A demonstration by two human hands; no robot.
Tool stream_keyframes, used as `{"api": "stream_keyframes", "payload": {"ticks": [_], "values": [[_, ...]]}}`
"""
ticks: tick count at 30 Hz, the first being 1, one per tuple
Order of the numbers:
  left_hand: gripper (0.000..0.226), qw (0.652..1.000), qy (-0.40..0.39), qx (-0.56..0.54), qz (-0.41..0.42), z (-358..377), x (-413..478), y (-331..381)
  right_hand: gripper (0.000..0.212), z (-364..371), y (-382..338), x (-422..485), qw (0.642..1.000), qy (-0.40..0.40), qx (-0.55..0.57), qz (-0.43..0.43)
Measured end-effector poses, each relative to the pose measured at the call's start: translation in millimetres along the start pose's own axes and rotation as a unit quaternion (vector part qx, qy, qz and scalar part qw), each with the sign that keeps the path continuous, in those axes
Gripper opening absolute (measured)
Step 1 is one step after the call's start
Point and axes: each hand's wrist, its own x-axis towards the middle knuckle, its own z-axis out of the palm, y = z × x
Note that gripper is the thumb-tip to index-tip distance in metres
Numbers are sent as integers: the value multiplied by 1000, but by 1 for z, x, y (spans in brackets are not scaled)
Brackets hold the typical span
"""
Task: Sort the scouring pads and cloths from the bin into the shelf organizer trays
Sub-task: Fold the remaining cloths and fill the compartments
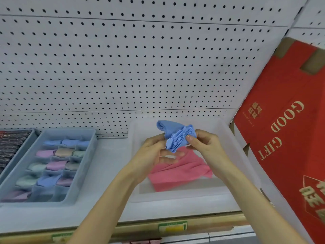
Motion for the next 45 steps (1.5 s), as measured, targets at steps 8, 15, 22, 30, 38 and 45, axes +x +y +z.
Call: {"api": "stream_keyframes", "payload": {"ticks": [8, 15, 22, 30, 38, 45], "values": [[98, 995, 81, 14, 49, 10, 3, -22, 9, 17, 10, -8, 999, 23, 11, 30], [53, 970, 123, -208, 16, 3, 11, -20, 6, 14, 15, -9, 999, -10, 17, 42], [33, 963, 133, -231, 31, 11, 11, -20, 14, 21, 22, -5, 993, 92, 53, 53], [37, 989, 109, -79, 59, 18, 13, -27, 23, 28, 22, -5, 983, 184, -10, 21], [43, 996, 7, -84, 16, 3, 5, -25, 29, -10, 7, 5, 985, -95, -4, 147], [29, 1000, -19, -13, -16, -2, 1, -14, 31, -17, 9, 4, 985, -146, 38, 78]]}}
